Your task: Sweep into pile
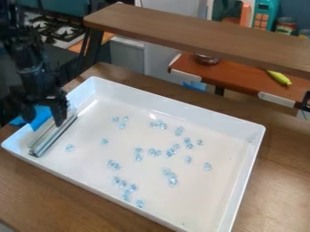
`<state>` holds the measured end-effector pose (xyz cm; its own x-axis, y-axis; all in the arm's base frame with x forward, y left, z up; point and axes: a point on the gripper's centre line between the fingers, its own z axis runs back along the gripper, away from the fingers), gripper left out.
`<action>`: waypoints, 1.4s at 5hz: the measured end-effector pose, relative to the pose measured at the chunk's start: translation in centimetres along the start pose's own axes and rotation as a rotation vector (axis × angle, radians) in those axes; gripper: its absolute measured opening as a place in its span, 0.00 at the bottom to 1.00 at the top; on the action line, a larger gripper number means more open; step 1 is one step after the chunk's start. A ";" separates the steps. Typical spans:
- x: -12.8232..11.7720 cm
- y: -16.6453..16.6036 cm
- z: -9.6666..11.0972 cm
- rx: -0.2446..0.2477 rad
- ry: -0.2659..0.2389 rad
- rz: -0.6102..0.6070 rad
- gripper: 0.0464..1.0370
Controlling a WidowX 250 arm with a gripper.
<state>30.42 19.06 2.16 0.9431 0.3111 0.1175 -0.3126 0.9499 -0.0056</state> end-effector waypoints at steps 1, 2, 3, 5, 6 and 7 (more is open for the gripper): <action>0.0 0.1 -0.5 0.005 0.003 0.008 0.96; 0.0 0.2 -1.1 0.007 0.007 0.017 0.96; 0.2 0.3 -1.2 0.016 -0.002 0.026 0.96; 0.0 0.1 -2.1 0.031 -0.009 0.021 0.96; 0.0 -0.1 -2.5 0.045 -0.017 0.009 0.91; -0.7 -0.2 -3.0 0.053 -0.005 -0.010 0.61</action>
<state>30.17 18.79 -0.94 0.9457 0.3013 0.1223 -0.3088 0.9499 0.0479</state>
